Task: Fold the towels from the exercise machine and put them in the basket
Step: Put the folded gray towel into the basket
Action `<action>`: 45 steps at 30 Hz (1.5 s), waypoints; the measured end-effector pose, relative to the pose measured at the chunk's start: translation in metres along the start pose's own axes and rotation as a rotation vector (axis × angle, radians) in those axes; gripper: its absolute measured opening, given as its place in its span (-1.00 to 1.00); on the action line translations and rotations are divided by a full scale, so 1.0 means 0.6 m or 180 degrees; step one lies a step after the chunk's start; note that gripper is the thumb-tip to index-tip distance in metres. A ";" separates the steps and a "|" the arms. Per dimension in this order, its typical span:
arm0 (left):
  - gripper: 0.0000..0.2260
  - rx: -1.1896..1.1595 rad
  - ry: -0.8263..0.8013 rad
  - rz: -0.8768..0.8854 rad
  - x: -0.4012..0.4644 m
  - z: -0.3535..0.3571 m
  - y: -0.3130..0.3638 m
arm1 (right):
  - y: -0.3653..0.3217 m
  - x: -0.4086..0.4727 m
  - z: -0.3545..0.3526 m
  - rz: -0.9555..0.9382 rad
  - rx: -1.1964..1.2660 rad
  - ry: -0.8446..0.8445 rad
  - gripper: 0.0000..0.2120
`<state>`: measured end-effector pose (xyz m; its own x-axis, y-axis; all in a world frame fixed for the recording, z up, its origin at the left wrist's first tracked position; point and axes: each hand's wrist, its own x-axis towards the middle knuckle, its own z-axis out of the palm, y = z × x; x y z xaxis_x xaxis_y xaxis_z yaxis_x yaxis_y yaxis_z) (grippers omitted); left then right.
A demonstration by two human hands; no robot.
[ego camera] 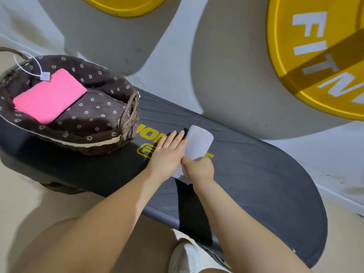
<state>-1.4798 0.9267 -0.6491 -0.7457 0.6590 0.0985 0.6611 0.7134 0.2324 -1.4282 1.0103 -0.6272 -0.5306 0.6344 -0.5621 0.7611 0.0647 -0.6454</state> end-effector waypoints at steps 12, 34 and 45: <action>-0.25 0.0576 0.0917 0.1239 -0.012 -0.199 -0.066 | -0.149 -0.078 -0.125 -0.3559 -0.3059 -0.0497 -0.52; -0.61 -0.1211 0.0038 -0.2464 -0.080 -0.306 -0.340 | -0.410 -0.015 0.221 -0.1526 -0.0471 -0.3006 -0.78; -0.58 0.0477 -0.0784 -0.2091 -0.070 -0.260 -0.421 | -0.401 0.034 0.356 -0.1963 -0.0671 -0.2583 -0.70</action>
<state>-1.6286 0.6817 -0.5608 -0.9648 0.1041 -0.2415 0.0994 0.9945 0.0314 -1.7016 0.8431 -0.5939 -0.8818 -0.2582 -0.3946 0.2809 0.3845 -0.8793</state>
